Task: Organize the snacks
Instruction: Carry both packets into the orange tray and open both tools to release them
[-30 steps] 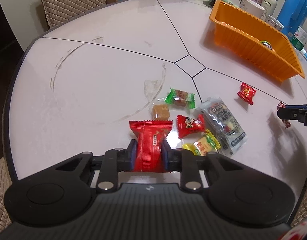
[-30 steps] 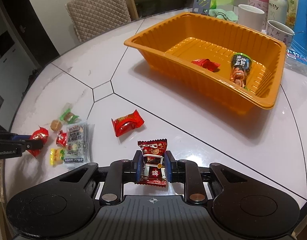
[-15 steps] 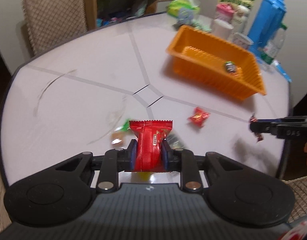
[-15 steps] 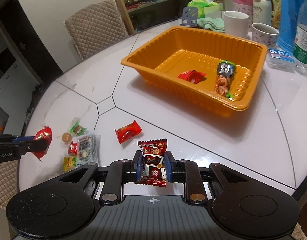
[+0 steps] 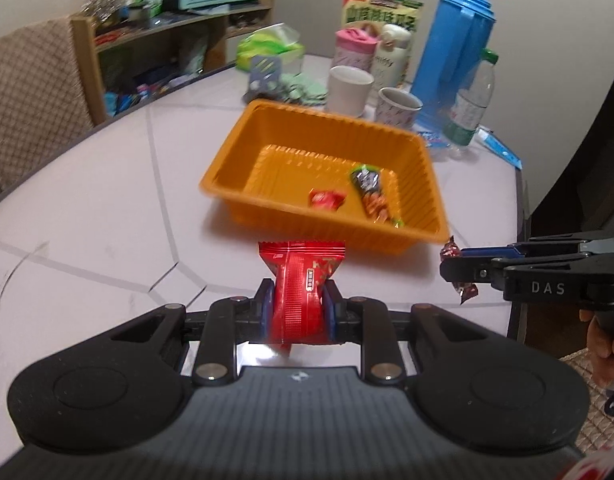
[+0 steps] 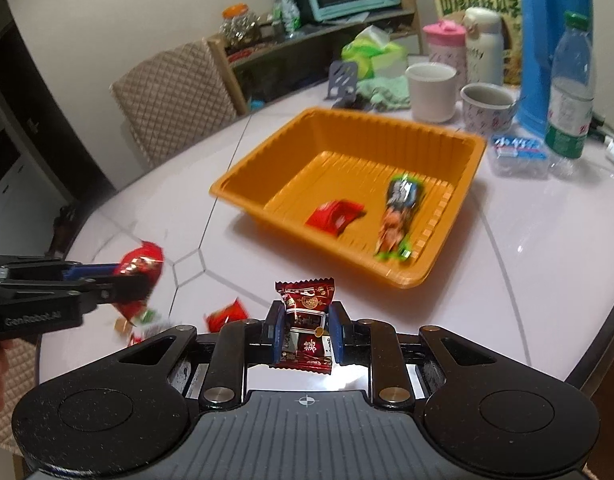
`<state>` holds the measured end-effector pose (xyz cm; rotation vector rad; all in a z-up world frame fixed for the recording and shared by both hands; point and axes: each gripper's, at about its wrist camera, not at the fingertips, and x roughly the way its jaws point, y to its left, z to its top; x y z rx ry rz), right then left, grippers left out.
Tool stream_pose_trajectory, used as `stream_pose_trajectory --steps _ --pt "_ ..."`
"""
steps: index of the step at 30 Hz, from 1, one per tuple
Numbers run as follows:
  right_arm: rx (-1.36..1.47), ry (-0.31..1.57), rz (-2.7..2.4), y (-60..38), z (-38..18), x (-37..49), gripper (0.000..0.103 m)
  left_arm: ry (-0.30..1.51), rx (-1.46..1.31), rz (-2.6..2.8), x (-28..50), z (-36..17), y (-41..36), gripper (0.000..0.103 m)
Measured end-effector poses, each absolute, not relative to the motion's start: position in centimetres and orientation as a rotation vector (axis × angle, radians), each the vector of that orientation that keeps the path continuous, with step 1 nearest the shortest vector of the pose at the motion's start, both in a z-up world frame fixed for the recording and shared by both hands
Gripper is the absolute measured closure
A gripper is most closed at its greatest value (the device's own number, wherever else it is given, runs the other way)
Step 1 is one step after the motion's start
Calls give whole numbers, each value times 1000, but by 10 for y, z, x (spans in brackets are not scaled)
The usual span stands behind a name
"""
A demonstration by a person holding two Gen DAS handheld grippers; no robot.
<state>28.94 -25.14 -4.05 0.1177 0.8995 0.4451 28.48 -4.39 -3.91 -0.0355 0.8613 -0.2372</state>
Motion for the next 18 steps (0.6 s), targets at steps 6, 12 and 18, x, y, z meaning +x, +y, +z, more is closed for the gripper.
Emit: stream_pose_trajectory --steps 6,12,18 --pt "147 861 407 -260 -29 321 79 842 -17 -273 330 -36 -65 80" --pt "178 836 365 -260 -28 355 79 837 1 -286 374 -35 -75 80" --pt "186 840 335 -253 -38 383 79 854 29 -265 410 -46 -75 80"
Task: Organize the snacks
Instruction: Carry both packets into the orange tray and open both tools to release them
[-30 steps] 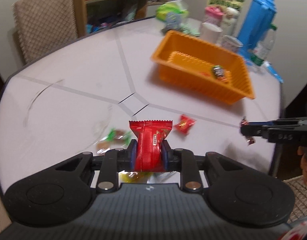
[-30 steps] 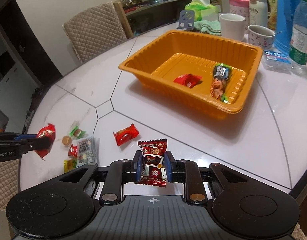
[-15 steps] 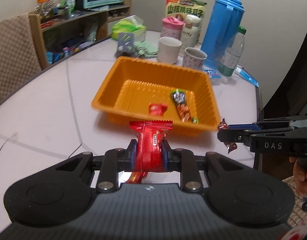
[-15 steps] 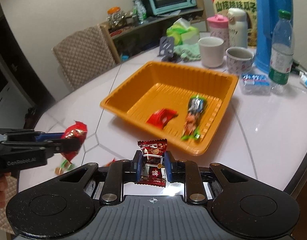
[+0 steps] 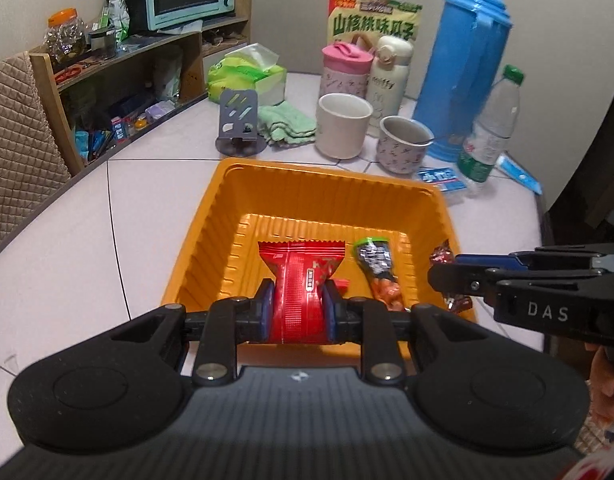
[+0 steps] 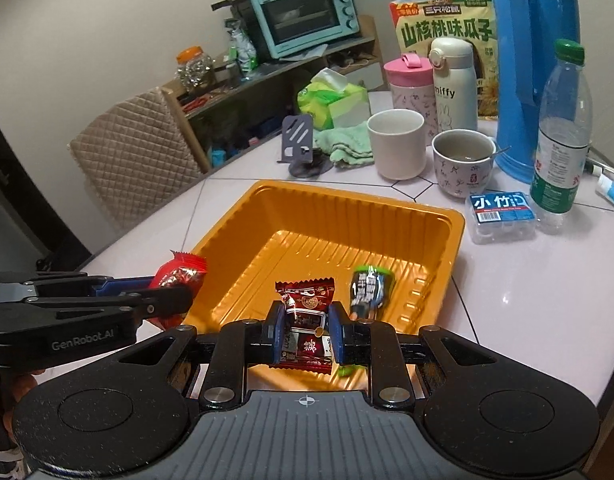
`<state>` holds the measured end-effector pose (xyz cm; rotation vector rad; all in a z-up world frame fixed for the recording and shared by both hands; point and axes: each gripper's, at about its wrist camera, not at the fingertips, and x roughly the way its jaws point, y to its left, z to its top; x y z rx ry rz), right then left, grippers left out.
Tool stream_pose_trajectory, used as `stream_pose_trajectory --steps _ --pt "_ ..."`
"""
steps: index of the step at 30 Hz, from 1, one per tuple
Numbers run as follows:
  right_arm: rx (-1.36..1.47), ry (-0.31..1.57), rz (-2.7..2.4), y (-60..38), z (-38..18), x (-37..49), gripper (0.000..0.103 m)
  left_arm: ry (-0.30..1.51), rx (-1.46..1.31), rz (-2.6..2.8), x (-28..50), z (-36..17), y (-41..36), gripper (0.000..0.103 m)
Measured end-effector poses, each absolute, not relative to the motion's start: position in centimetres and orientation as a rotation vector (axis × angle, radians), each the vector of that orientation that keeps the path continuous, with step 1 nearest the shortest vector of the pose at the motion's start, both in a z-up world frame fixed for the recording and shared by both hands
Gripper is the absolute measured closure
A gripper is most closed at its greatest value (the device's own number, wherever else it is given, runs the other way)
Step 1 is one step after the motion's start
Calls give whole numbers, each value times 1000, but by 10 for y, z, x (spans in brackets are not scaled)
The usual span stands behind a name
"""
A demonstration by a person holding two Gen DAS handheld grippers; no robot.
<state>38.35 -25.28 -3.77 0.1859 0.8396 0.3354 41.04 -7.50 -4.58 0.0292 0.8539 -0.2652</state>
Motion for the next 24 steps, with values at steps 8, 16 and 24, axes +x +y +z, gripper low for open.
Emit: stream_pose_trajectory --steps 8,16,24 --pt "204 890 296 -246 -65 412 79 890 31 -244 448 -65 -69 80" --pt "218 934 266 -246 -86 425 79 926 37 -252 469 -84 -71 80" --pt "227 955 250 -244 -94 430 79 955 46 -261 477 -98 -72 80"
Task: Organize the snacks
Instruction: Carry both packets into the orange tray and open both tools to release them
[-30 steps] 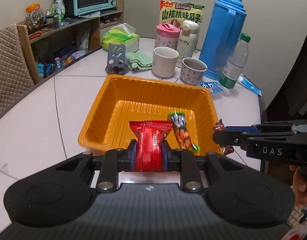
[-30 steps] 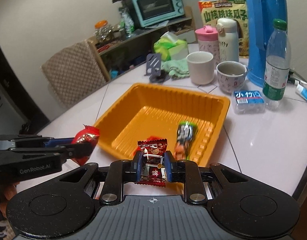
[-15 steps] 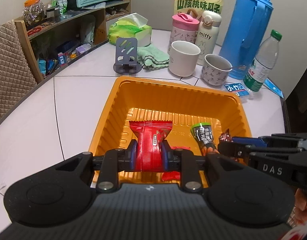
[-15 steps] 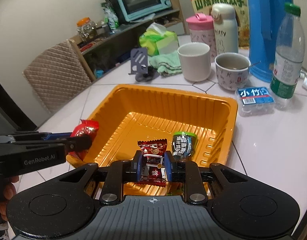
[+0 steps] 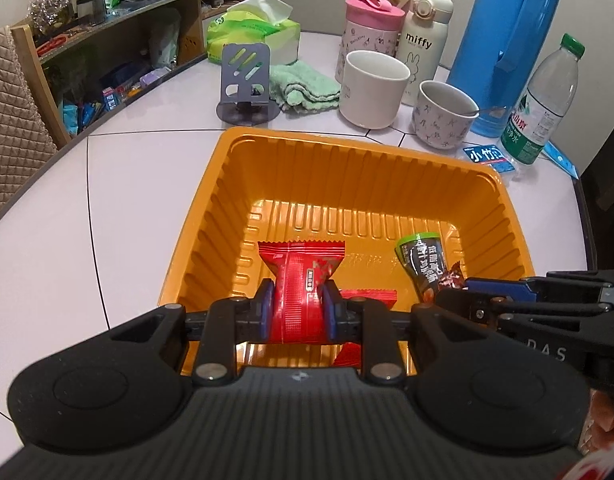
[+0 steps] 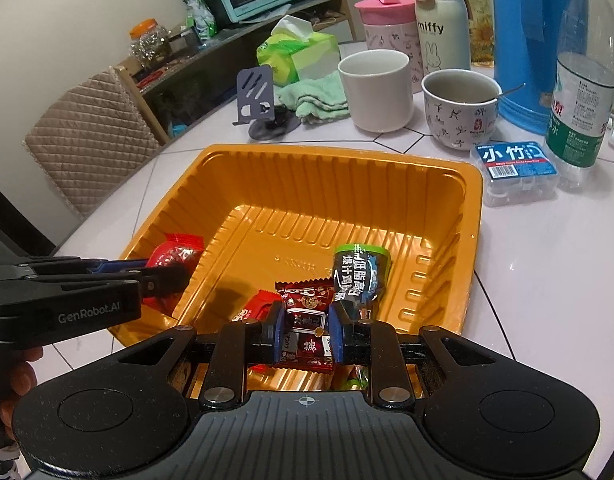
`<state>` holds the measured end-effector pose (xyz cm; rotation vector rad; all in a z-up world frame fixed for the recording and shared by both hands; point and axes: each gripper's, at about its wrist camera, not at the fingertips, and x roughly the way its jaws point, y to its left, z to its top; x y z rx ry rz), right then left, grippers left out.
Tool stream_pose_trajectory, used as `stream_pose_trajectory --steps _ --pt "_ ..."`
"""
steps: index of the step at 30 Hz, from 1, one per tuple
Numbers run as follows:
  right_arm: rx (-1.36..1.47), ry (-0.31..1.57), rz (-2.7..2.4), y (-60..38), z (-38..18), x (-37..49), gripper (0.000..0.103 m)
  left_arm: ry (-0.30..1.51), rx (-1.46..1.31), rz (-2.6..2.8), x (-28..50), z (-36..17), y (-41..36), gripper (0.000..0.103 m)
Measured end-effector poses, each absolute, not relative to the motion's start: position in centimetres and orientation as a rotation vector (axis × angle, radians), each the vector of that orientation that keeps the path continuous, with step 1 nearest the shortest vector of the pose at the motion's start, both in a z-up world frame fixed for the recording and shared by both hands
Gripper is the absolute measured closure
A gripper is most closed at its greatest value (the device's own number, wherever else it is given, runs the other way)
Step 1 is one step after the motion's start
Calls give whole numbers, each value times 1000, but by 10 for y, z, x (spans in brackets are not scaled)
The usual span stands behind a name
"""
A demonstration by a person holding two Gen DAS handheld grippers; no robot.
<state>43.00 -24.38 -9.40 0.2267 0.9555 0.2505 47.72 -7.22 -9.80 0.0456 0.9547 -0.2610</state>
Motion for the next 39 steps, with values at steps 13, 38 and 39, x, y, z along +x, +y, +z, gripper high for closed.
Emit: stream_pose_trajectory --steps 13,38,39 --pt "240 960 244 -243 -94 429 79 949 45 -246 477 -95 -65 71" --pt "272 879 230 -244 -75 421 40 917 -20 -213 450 -70 -50 59" --pt "272 879 231 -244 -74 421 40 914 -22 -211 448 -68 -50 59"
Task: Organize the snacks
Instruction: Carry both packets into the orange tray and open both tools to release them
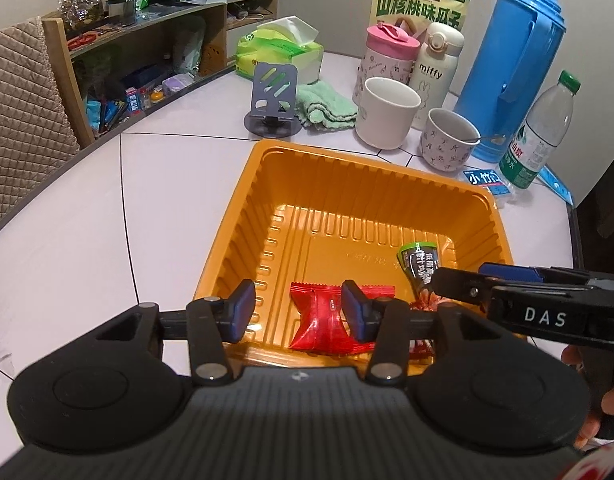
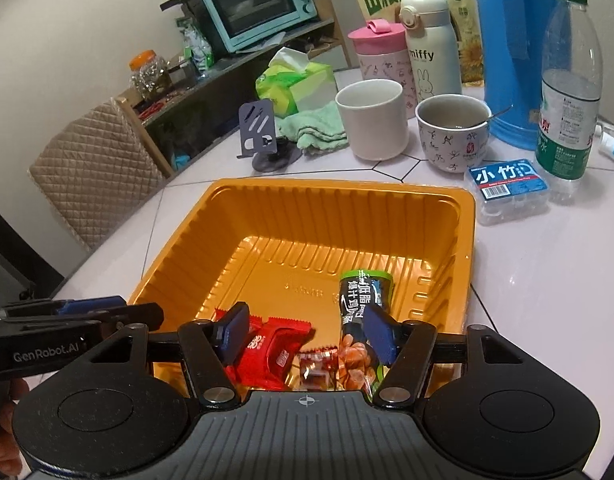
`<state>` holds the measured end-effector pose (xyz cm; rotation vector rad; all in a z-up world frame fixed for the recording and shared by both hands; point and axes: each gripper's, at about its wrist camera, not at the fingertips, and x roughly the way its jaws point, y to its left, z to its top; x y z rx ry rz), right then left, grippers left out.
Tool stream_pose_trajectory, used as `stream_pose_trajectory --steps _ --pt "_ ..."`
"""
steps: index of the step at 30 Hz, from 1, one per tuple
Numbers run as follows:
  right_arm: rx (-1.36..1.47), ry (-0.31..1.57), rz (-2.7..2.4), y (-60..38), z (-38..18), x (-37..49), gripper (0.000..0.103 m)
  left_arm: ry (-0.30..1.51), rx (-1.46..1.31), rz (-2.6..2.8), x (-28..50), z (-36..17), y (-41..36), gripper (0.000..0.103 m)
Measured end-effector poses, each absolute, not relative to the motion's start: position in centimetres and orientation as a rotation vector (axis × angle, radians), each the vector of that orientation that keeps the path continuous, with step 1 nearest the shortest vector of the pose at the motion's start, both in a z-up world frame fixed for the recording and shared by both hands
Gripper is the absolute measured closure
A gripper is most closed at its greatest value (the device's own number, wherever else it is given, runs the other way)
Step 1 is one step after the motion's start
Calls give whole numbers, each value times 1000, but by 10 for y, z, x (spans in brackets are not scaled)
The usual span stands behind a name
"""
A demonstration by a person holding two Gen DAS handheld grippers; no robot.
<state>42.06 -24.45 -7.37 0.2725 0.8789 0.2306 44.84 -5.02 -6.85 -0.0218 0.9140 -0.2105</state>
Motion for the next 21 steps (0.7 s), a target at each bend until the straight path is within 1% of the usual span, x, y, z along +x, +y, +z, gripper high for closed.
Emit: stream_pose_trajectory --steps 7,8,11,14,21 --pt "273 877 239 -246 -67 412 39 885 -41 -200 435 -54 -48 54" --pt "275 876 240 -247 -66 410 39 880 -46 -198 433 -51 -47 51" --pt "278 873 243 -250 -61 403 39 865 -60 -194 424 -43 -45 50" --pt "279 868 247 -254 -56 394 38 845 -76 -190 413 -35 -43 46" --pt "286 853 264 -263 -42 367 34 812 -103 -173 381 -17 -39 43"
